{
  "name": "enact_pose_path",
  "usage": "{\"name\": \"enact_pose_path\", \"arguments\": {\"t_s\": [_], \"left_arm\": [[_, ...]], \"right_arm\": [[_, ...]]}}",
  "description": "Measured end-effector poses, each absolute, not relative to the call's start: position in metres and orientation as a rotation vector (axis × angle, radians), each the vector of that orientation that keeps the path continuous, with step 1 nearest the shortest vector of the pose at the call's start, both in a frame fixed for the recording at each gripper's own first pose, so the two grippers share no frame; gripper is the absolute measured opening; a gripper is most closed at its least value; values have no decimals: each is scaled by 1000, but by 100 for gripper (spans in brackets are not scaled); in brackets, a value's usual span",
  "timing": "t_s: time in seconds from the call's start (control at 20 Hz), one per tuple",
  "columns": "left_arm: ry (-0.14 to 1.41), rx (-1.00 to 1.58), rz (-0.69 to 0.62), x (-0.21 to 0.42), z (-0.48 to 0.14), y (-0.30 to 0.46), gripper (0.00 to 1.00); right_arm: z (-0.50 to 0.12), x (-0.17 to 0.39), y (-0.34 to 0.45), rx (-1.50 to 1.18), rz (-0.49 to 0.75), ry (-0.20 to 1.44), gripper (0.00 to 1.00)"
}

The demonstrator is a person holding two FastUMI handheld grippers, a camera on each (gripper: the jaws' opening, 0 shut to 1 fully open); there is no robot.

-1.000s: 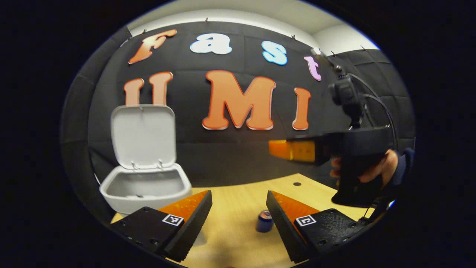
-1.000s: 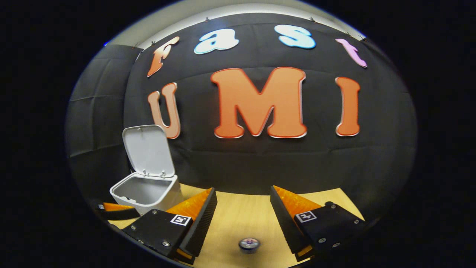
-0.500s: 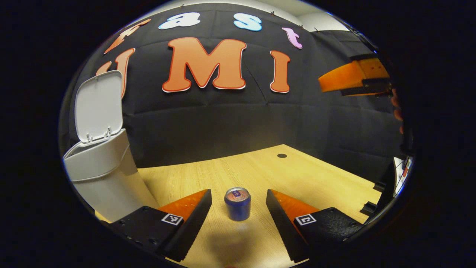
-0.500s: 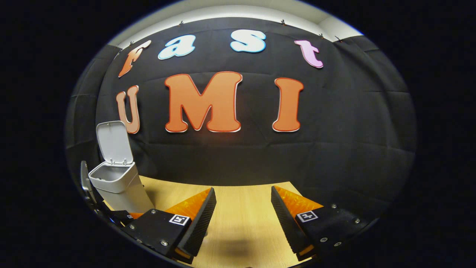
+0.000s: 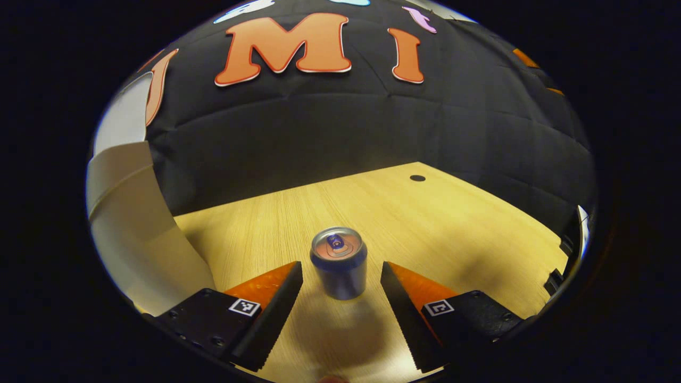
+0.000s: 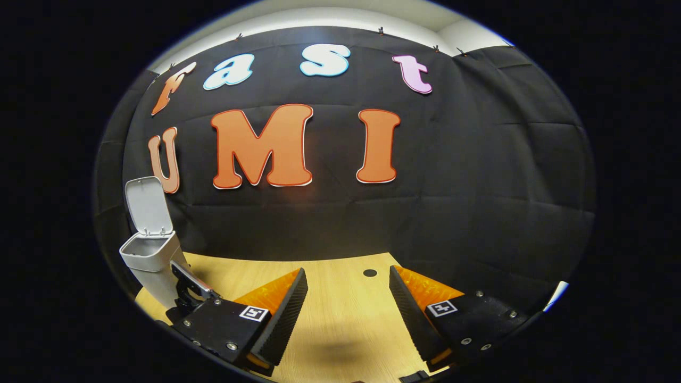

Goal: Press the lid of the desktop garbage bin to open it, pick up the crumpled paper on the desktop and throw it into the bin, then pick up the pop can on the desktop and drop it into the bin, and finally close the garbage bin lid.

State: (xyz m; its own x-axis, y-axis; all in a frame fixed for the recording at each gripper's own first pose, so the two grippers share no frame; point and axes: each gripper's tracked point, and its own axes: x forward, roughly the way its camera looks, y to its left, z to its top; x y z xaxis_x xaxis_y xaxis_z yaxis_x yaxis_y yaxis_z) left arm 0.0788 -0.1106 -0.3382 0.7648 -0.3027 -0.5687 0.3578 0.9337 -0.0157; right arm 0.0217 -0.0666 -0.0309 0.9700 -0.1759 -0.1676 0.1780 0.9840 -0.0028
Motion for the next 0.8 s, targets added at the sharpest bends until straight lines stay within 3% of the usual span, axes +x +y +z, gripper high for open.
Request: {"name": "enact_pose_path", "arguments": {"t_s": [0.45,0.8], "left_arm": [[660,115,-346,109,-389,-129,95],[616,130,-328,124,-371,-127,83]], "right_arm": [[-43,3,-76,-23,-202,213,92],[-50,12,-72,-23,-190,232,93]]}}
